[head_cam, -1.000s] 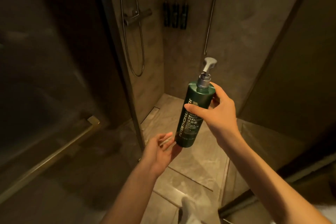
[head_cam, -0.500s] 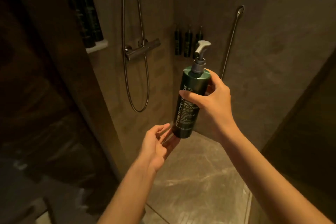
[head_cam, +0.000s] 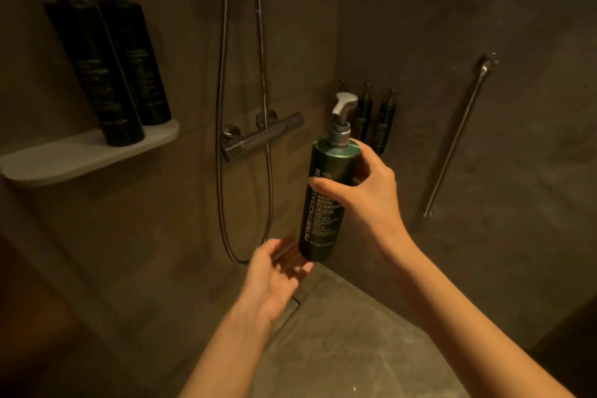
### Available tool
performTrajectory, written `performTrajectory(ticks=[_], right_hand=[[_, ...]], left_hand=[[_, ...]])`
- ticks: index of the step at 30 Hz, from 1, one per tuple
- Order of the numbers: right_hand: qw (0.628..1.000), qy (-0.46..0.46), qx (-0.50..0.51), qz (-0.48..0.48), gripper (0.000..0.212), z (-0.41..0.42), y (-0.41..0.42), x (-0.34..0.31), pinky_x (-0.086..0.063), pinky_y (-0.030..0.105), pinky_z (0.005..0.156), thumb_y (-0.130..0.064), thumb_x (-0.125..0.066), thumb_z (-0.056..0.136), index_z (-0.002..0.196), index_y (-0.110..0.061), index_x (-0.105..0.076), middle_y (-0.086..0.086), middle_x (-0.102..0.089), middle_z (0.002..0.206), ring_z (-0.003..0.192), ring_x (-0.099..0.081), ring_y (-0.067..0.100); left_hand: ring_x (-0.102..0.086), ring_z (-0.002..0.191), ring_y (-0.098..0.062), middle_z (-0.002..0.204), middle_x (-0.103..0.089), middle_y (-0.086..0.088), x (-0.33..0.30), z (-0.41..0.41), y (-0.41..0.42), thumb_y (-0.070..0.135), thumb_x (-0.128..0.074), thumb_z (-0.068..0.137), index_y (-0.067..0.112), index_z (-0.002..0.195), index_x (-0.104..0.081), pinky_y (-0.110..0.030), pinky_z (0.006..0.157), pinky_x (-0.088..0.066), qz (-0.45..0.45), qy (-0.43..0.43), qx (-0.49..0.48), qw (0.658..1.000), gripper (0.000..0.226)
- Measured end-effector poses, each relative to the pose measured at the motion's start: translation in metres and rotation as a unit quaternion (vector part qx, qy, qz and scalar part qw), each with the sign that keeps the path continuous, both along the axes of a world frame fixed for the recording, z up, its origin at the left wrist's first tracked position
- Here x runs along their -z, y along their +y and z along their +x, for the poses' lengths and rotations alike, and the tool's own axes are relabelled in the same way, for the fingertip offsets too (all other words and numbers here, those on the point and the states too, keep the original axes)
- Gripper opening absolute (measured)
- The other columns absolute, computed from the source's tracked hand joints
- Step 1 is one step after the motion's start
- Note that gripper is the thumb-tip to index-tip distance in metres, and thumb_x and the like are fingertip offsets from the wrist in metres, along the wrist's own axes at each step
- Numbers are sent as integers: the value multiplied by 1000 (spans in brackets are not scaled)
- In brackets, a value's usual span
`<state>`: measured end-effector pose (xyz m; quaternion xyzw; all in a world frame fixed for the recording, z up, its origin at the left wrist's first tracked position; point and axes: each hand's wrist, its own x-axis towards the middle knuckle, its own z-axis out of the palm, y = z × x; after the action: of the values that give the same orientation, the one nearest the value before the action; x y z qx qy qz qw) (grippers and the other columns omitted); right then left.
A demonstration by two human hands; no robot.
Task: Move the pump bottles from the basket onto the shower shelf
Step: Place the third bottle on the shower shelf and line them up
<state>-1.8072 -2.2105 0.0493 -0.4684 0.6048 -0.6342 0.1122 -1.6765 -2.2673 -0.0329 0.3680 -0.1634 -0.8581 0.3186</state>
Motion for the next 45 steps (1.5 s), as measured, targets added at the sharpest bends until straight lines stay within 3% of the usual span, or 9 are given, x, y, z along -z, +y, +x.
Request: performTrajectory(ticks=[5,12,16,21,26,32,36,42,45], right_hand=[[999,3,-45,-2,69,-16,-80,4,-52,29,90,-28,-84,65,127,-24,-53,-11,-64,116,107,-58,1],[981,-13,-194,18,66,-22,-171,18,-52,20,85,-29,-85,63,121,-23,-56,-11,-66,111,103,-61,0],[956,-13,-294,15,59,-23,-214,6,-47,3,71,-27,-85,62,112,-34,-56,-20,-65,102,97,-59,-10],[909,-28,-416,17,67,-27,-256,-21,-48,17,78,-27,-86,59,119,-32,-57,-16,-65,111,103,-60,-1],[851,-18,-524,-17,53,-15,-270,-49,-45,1,65,-28,-86,59,102,-43,-58,-36,-65,92,90,-58,-18],[800,-32,-596,-62,62,21,-271,-83,-51,10,74,-23,-86,59,113,-35,-58,-16,-68,104,94,-63,-7],[775,-33,-624,-92,64,49,-267,-111,-52,12,74,-28,-86,60,118,-32,-57,-17,-67,106,97,-61,-8],[771,-5,-627,-114,71,99,-259,-140,-53,32,86,-38,-85,59,123,-30,-55,-15,-66,108,100,-60,1],[771,-3,-625,-124,72,119,-259,-143,-52,27,83,-38,-84,61,125,-28,-52,-17,-63,107,100,-59,2]], left_hand=[[-59,104,-33,106,-62,-20,2,-10,-62,14,-48,93,3,98,-56,-45,99,-44,-14,-6,-62,998,15],[-58,108,-35,116,-61,-22,20,-5,-111,10,-50,89,6,92,-57,-46,102,-43,1,-12,-188,982,9],[-57,110,-36,121,-58,-23,8,-11,-124,12,-48,91,3,108,-57,-47,101,-43,-10,-8,-300,954,21],[-58,111,-34,123,-58,-23,-22,-28,-129,13,-45,92,1,118,-55,-43,94,-46,-51,-4,-416,908,30],[-63,106,-32,115,-64,-20,-45,-32,-113,13,-50,88,3,116,-58,-41,87,-50,-104,-30,-499,860,30],[-61,110,-34,119,-62,-21,-77,-10,-105,10,-53,87,3,120,-56,-40,89,-51,-154,-76,-554,815,33],[-66,105,-25,111,-69,-14,-98,15,-99,10,-71,67,12,116,-61,-33,80,-56,-216,-168,-556,784,51],[-67,95,-2,110,-65,10,-111,46,-105,10,-80,67,25,123,-55,-20,76,-56,-293,-399,-571,654,63],[-63,100,-3,115,-63,10,-112,60,-120,18,-81,67,24,128,-50,-14,71,-51,-323,-477,-581,575,69]])
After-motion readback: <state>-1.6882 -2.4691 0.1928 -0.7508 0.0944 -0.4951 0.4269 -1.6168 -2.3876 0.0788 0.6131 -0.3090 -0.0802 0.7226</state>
